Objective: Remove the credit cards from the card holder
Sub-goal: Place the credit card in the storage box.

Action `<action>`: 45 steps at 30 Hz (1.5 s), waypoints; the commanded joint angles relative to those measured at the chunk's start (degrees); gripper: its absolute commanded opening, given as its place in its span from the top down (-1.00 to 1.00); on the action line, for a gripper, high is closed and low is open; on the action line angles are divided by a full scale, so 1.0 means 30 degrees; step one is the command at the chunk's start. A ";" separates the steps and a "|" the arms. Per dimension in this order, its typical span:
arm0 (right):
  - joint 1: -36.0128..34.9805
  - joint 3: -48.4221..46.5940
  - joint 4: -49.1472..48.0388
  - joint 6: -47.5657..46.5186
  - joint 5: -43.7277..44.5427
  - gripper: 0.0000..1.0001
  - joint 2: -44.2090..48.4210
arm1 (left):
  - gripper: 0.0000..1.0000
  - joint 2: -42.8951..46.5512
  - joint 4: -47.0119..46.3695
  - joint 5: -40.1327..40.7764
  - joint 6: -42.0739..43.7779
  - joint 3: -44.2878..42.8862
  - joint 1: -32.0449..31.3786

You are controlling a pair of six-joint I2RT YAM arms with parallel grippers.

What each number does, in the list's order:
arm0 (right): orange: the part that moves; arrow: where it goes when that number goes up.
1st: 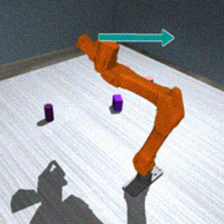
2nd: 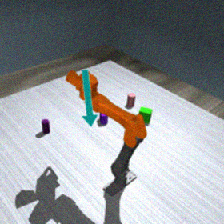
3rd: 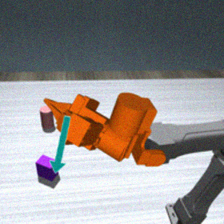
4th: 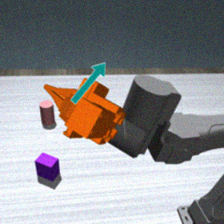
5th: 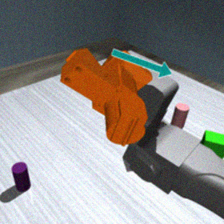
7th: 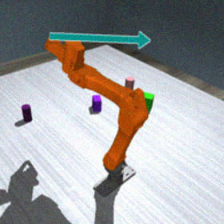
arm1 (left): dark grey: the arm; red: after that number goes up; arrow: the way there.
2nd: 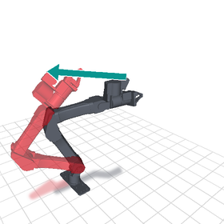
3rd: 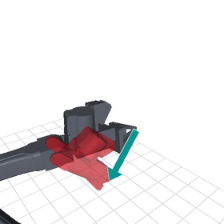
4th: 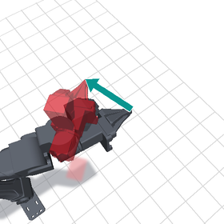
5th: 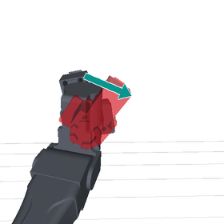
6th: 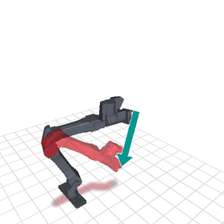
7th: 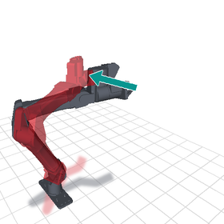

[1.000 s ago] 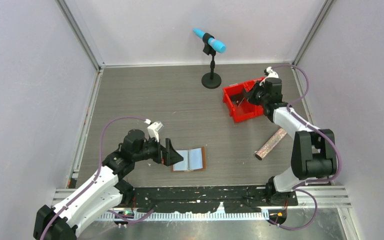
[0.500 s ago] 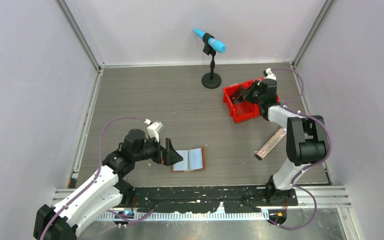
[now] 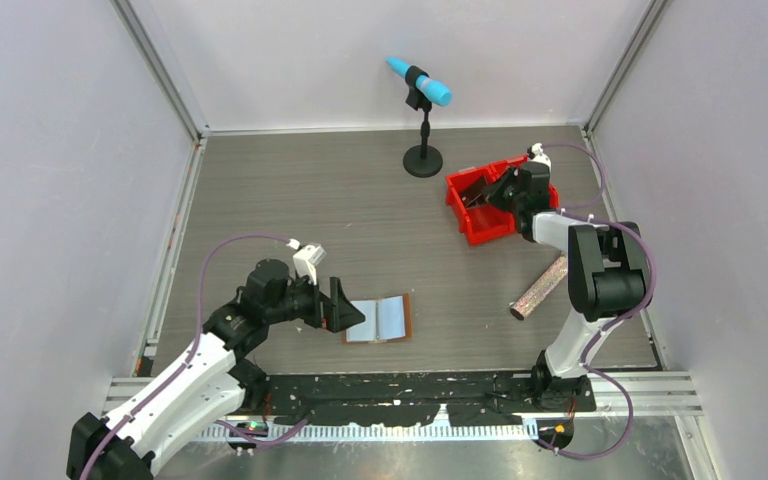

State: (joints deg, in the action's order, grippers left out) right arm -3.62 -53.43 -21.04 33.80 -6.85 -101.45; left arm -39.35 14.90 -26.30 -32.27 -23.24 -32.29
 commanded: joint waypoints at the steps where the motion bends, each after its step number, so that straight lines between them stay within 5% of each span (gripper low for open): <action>1: 0.0034 0.0026 -0.0813 0.0209 0.0477 0.89 -0.0190 | -0.99 0.0246 0.0000 0.0126 0.0281 -0.0710 -0.0103; 33: 0.0005 -0.0744 0.1237 -0.0134 0.0815 0.57 -0.0167 | -0.99 0.0560 0.0213 0.0775 -0.0344 -0.0543 -0.0105; 45: 0.0005 -0.2905 0.4447 -0.1261 0.1136 0.37 0.0780 | -0.99 0.0648 0.1479 0.2358 -0.0645 -0.0896 -0.0105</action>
State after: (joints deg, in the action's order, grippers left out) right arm -3.64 -58.19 -10.85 32.38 -4.73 -102.76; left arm -38.17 18.55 -21.39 -33.65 -23.42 -32.29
